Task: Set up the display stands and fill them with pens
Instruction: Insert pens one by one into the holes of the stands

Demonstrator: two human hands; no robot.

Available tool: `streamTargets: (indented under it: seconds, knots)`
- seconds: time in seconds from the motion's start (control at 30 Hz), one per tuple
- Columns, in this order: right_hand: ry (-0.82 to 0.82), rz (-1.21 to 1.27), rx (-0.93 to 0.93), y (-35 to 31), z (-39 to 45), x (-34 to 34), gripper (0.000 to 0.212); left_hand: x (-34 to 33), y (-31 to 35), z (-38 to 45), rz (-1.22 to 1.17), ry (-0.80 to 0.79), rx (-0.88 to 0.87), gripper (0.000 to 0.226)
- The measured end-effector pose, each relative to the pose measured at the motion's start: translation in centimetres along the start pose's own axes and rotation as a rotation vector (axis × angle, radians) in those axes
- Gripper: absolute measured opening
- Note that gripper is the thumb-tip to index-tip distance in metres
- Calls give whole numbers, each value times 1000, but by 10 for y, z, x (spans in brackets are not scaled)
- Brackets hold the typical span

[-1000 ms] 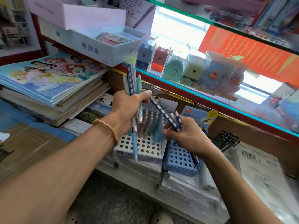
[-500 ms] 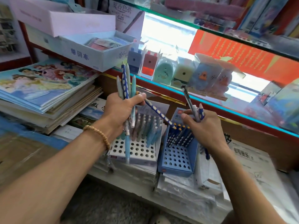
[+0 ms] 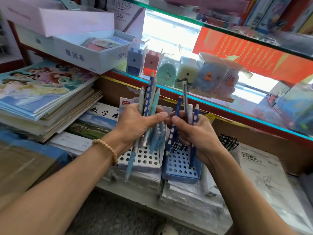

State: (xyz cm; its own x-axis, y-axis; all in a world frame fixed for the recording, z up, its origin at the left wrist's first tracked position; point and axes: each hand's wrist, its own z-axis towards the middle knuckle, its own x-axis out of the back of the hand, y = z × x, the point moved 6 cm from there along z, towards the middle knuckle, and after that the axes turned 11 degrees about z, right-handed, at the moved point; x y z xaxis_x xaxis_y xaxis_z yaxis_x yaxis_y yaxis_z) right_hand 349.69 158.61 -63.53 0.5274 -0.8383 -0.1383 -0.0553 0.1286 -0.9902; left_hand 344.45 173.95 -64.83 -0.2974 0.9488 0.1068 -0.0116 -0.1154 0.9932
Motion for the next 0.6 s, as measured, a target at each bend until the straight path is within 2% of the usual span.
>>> streamTargets:
  seconds: [0.13,0.27,0.43,0.6]
  knots:
    - [84,223,-9,2,3,9,15,-12,-15,-2,38,-73,56,14]
    - [125,327,10,2,3,14,17,-27,-19,-6,17,-160,67,11]
    - [220,288,89,-10,2,38,31,-37,-20,-7,58,-192,57,13]
    - [273,67,119,-18,2,62,12,-36,-25,-4,148,-167,61,15]
